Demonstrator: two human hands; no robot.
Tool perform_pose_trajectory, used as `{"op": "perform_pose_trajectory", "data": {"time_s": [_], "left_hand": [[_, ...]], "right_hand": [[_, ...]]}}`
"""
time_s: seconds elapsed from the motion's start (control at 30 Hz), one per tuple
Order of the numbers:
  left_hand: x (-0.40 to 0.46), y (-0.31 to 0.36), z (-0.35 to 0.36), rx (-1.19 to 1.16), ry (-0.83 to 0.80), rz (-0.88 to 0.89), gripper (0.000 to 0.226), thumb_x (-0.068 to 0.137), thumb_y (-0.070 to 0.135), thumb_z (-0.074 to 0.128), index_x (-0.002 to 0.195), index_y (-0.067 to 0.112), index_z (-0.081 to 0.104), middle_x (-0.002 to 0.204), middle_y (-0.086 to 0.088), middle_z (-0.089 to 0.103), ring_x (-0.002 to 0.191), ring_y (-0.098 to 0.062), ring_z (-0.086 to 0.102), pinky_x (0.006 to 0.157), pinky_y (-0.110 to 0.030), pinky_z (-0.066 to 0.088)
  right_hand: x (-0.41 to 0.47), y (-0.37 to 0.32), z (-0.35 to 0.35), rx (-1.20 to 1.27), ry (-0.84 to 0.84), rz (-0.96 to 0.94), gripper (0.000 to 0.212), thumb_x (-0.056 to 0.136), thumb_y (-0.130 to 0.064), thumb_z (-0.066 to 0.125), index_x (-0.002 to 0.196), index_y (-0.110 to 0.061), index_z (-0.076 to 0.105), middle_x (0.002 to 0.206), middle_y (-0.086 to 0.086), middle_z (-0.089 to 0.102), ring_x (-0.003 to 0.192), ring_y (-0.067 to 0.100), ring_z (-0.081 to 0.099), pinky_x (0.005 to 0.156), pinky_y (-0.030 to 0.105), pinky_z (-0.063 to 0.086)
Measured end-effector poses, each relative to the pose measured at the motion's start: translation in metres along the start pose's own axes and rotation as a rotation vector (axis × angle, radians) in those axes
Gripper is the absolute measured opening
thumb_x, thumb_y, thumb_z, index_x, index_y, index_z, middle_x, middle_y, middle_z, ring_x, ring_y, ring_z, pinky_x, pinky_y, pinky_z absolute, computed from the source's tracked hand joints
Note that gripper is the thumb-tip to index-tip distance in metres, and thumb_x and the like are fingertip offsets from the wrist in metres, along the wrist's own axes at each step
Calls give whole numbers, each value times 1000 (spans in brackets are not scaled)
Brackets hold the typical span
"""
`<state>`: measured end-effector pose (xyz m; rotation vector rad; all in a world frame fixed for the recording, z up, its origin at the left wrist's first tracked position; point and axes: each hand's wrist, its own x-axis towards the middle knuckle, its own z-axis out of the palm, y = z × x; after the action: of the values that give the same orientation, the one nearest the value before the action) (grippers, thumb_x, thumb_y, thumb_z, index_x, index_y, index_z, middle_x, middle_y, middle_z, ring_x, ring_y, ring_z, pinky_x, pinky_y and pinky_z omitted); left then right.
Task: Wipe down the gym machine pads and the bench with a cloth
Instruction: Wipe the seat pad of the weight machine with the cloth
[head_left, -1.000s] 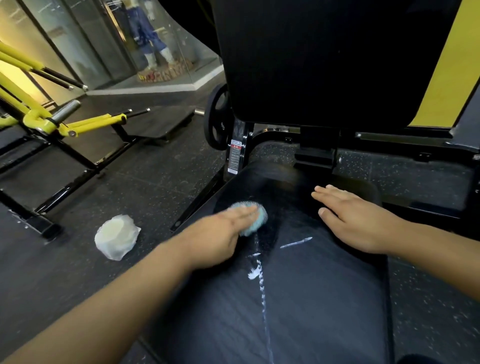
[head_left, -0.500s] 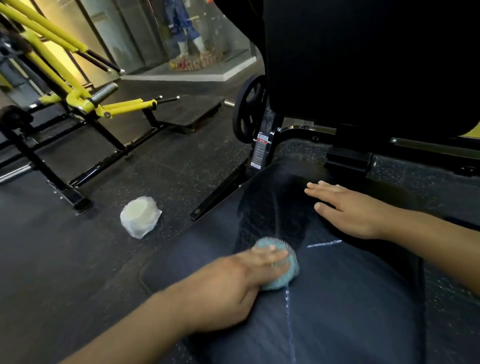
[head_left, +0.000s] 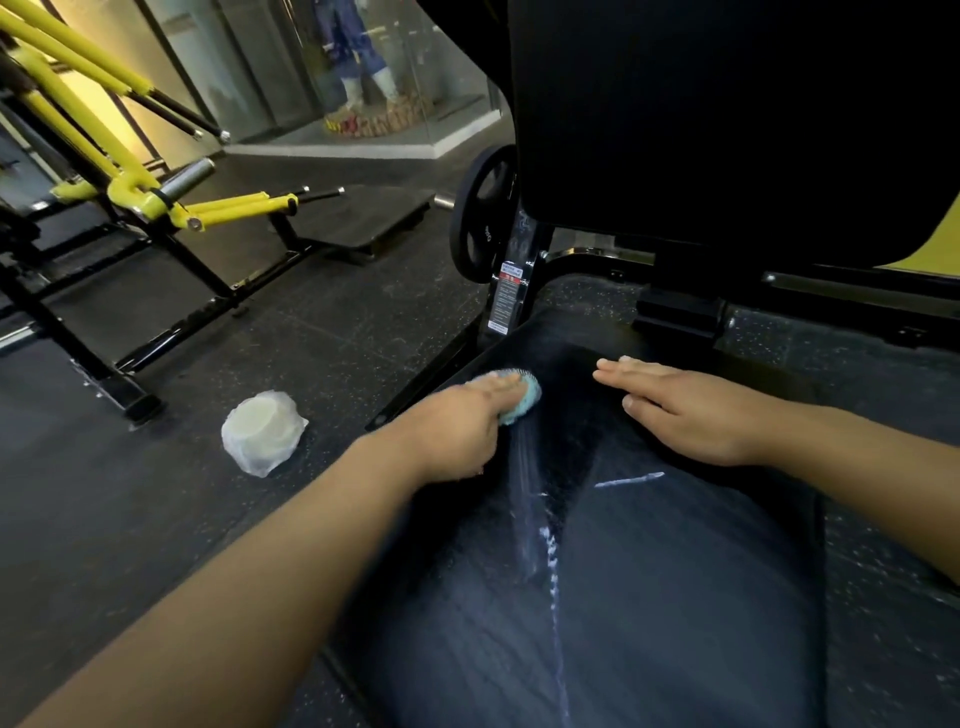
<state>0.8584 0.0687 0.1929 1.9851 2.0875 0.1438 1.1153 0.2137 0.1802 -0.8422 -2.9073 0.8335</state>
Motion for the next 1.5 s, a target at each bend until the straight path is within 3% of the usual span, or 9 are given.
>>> {"op": "perform_pose_trajectory", "data": {"time_s": [0.1, 0.23, 0.5, 0.67, 0.83, 1.0, 1.2, 1.4, 1.5], "left_hand": [[19, 2, 1, -12, 1, -30, 66, 100, 3, 36, 162, 20, 28, 171, 1, 19, 158, -11, 14, 128, -23, 7], [-8, 22, -1, -47, -39, 68, 65, 99, 1, 36, 161, 20, 34, 169, 4, 23, 156, -6, 17, 122, -11, 0], [-106, 41, 2, -149, -136, 334, 64, 97, 6, 37, 157, 27, 43, 166, 18, 29, 153, 6, 15, 127, -22, 13], [-120, 41, 5, -117, -59, 385, 59, 97, 13, 36, 152, 26, 50, 164, 15, 35, 154, 0, 23, 125, -27, 24], [-119, 50, 0, -1, -116, 314, 65, 99, 25, 34, 163, 33, 25, 169, 23, 13, 155, 7, 3, 128, -25, 10], [-111, 59, 0, 110, -127, 154, 64, 107, 60, 23, 164, 40, 2, 167, 28, -8, 148, 15, -17, 126, -21, -2], [-95, 48, 5, 172, -104, 16, 61, 107, 57, 11, 164, 39, -2, 169, 25, -7, 152, 8, -19, 128, -26, -2], [-61, 34, 5, 151, -2, -209, 68, 107, 56, 19, 166, 24, 5, 172, 11, 1, 156, -3, -12, 127, -25, -5], [-50, 42, 11, -17, 51, -200, 67, 109, 49, 28, 165, 21, 5, 172, 9, -4, 155, -1, -12, 122, -18, -9]], "right_hand": [[0, 1, 2, 5, 19, -6, 51, 112, -29, 33, 162, -37, 25, 167, -24, 13, 151, -9, 1, 120, 15, 0], [2, 3, 5, 10, 23, -11, 51, 112, -29, 33, 162, -38, 25, 167, -25, 13, 152, -9, 0, 120, 14, -1], [4, 8, 6, 13, 27, -22, 51, 112, -33, 32, 162, -41, 23, 165, -30, 10, 149, -14, -3, 113, 7, -4], [4, 10, 5, 22, 36, -22, 50, 112, -32, 33, 161, -40, 26, 165, -30, 13, 150, -13, -1, 117, 9, -2], [4, 11, 6, 33, 32, -23, 50, 112, -33, 33, 161, -41, 25, 165, -31, 12, 150, -13, -1, 120, 14, 0], [3, 9, 5, 28, 26, -24, 50, 112, -34, 32, 161, -40, 25, 165, -31, 11, 150, -13, -2, 118, 13, -1], [0, 19, -7, -43, 9, 0, 53, 110, -46, 33, 162, -41, 23, 165, -30, 10, 151, -11, -2, 122, 18, 0], [-7, 36, -5, -93, 28, 26, 57, 108, -53, 27, 163, -42, 16, 168, -27, 4, 152, -8, -8, 125, 21, -2], [-5, 37, -5, -128, 68, 17, 57, 109, -53, 24, 163, -41, 13, 169, -25, 3, 152, -8, -9, 125, 21, -3]]}}
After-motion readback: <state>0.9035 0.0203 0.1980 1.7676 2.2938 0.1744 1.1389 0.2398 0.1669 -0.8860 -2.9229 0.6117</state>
